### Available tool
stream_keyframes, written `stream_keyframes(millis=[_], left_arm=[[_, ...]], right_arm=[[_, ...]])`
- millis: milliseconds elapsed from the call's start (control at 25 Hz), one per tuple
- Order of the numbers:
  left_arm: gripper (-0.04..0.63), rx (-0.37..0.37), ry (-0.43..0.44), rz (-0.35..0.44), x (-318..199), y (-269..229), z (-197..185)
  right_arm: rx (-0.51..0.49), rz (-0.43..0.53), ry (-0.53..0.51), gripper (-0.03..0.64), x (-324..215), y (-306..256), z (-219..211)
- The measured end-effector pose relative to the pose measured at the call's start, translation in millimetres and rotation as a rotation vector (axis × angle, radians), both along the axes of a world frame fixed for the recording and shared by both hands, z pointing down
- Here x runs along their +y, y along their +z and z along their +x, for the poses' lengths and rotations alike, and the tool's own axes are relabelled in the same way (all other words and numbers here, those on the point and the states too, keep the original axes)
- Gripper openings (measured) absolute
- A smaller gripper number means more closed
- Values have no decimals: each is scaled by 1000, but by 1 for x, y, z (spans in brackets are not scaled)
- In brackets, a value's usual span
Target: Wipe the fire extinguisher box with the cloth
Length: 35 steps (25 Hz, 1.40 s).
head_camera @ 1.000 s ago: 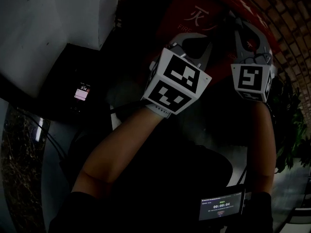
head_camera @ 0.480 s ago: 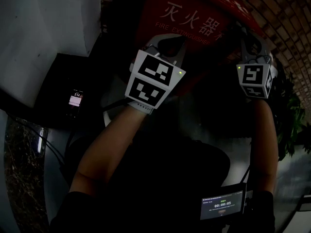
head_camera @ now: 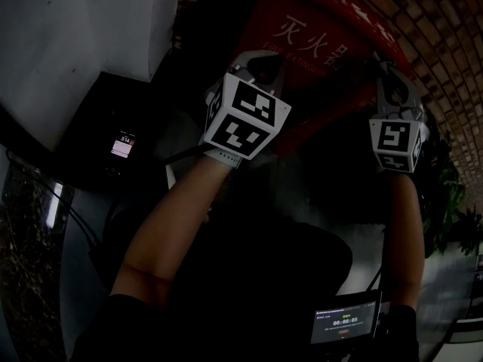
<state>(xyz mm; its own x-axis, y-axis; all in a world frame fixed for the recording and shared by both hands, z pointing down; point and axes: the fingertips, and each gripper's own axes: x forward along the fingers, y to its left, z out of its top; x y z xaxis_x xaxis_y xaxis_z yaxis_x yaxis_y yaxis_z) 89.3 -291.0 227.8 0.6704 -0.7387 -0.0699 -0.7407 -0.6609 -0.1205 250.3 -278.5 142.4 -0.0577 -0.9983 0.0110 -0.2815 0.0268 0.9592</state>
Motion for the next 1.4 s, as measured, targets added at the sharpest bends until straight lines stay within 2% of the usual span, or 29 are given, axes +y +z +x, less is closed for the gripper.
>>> stream_keyframes(millis=[320, 520, 680, 1000, 1200, 1400], left_arm=[[3, 60, -77, -1, -15, -11, -48], [3, 100, -98, -22, -24, -9, -68], [3, 114, -100, -8, -28, -9, -74], [3, 105, -60, -6, -26, -6, -55], [3, 85, -16, 0, -18, -5, -34], [3, 104, 57, -40, -9, 1, -7]], right_arm=[[18, -26, -212, 29, -21, 11, -134], [49, -50, -271, 29, -44, 25, -190], [50, -49, -296, 29, -59, 29, -215], [62, -40, -284, 29, -61, 31, -210], [51, -46, -256, 29, -57, 32, -186], [51, -54, -196, 29, -50, 34, -147]])
